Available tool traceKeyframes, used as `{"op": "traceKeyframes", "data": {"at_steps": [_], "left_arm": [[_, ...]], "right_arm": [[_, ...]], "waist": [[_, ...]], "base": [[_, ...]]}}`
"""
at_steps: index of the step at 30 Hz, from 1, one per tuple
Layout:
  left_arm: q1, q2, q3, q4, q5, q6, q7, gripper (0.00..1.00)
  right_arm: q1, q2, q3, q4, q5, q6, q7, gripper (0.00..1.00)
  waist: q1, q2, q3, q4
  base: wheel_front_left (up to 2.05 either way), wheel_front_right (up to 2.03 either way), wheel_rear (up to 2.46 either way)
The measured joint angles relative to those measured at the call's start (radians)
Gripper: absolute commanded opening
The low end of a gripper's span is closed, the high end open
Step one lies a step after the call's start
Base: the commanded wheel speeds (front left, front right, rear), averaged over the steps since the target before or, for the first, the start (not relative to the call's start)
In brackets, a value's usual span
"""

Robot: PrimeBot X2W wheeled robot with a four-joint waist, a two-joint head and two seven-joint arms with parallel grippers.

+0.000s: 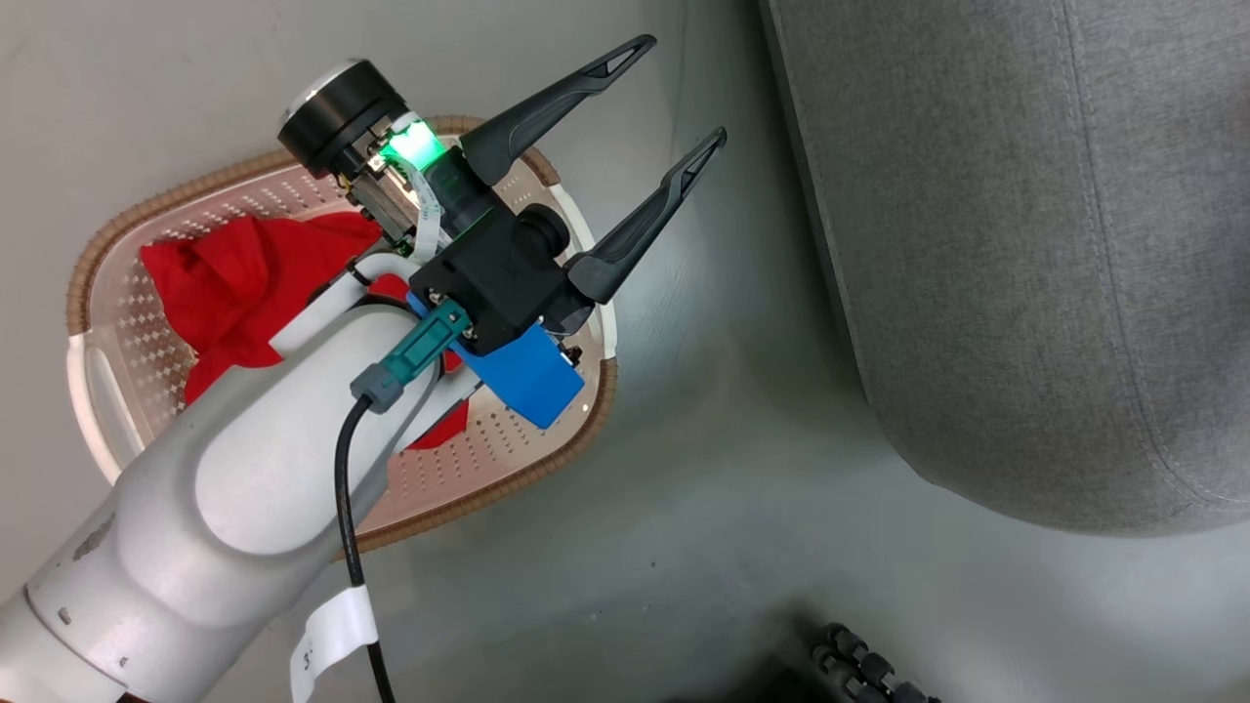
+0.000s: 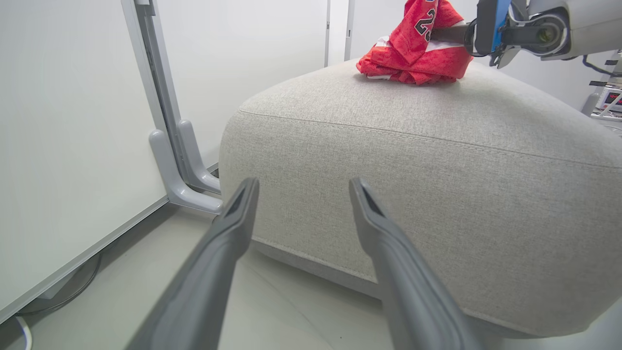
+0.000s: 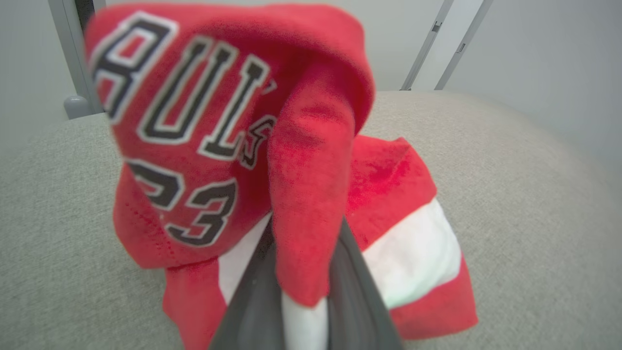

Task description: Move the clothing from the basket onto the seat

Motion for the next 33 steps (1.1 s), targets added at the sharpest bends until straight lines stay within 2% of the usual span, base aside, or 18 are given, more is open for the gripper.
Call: {"op": "traceKeyframes", "data": {"at_steps": [1,5,10,19,24,33], "left_arm": [[0.0,-0.001,0.001,0.0,-0.001,0.0,0.0,1.0],[0.023,-0.018,0.016,-0.003,-0.007,0.005,0.0,1.0],[0.078,-0.062,0.039,-0.01,-0.007,0.009,0.0,1.0],[0.216,-0.114,0.126,-0.013,-0.007,0.009,-0.001,1.0],[0.302,-0.138,0.203,-0.015,-0.003,0.009,-0.001,1.0],[0.492,-0.186,0.401,-0.044,0.025,0.021,-0.001,1.0]], "right_arm": [[0.001,0.0,0.004,0.0,0.001,0.0,0.0,1.0],[0.05,-0.001,0.015,-0.049,0.006,0.0,0.0,1.0],[0.202,0.007,0.021,-0.158,-0.005,0.0,0.0,1.0],[0.477,0.081,0.083,-0.29,-0.034,0.0,0.0,1.0],[0.574,0.106,0.158,-0.386,-0.013,0.0,0.0,1.0],[0.705,0.175,0.295,-0.534,0.008,0.0,0.0,1.0]], "waist": [[0.0,0.0,-0.006,0.001],[0.0,0.0,-0.044,0.005],[-0.0001,0.0,-0.119,0.018],[-0.0002,0.0,-0.286,0.044],[-0.0002,0.0,-0.382,0.055],[-0.0003,0.0,-0.541,0.101]], "base": [[0.0,0.0,0.0],[0.0,0.0,0.0],[0.0,0.0,0.0],[0.0,0.0,0.0],[0.0,0.0,0.0],[0.0,0.0,0.0]]}}
